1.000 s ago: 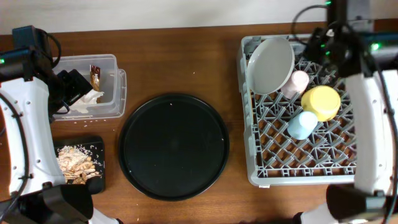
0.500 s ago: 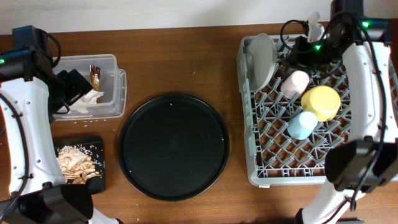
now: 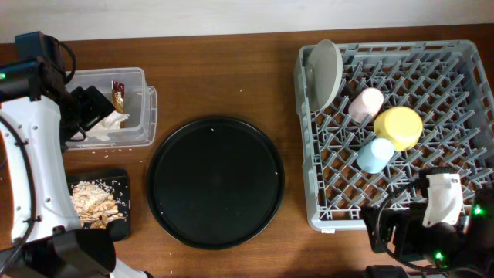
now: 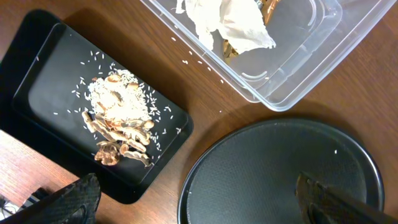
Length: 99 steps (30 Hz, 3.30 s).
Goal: Sort waste into correct bins and load items into the dishwasher rack
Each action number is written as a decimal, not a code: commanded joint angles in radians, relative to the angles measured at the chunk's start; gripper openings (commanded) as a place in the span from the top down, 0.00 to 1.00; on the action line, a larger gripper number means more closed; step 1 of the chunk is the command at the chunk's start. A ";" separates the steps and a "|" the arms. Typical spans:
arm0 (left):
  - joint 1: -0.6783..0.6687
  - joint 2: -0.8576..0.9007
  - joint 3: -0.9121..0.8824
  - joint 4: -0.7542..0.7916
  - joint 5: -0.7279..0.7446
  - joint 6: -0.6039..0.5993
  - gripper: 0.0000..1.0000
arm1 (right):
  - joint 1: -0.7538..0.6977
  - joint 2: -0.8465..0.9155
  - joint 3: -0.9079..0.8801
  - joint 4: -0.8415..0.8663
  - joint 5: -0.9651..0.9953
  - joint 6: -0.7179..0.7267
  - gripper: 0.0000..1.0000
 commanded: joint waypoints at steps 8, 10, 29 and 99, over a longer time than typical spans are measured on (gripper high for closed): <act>0.002 -0.008 0.006 -0.001 0.003 0.009 0.01 | 0.007 -0.049 -0.058 -0.003 0.021 -0.005 0.01; 0.002 -0.008 0.006 -0.001 0.003 0.009 0.01 | 0.013 -0.052 -0.076 0.002 0.021 -0.005 0.01; 0.002 -0.008 0.006 -0.001 0.003 0.009 0.01 | 0.048 -0.761 -1.412 1.622 0.043 -0.169 0.01; -0.232 -1.759 -1.940 1.454 0.106 0.468 0.01 | 0.043 -0.761 -1.453 1.508 0.312 -0.111 0.01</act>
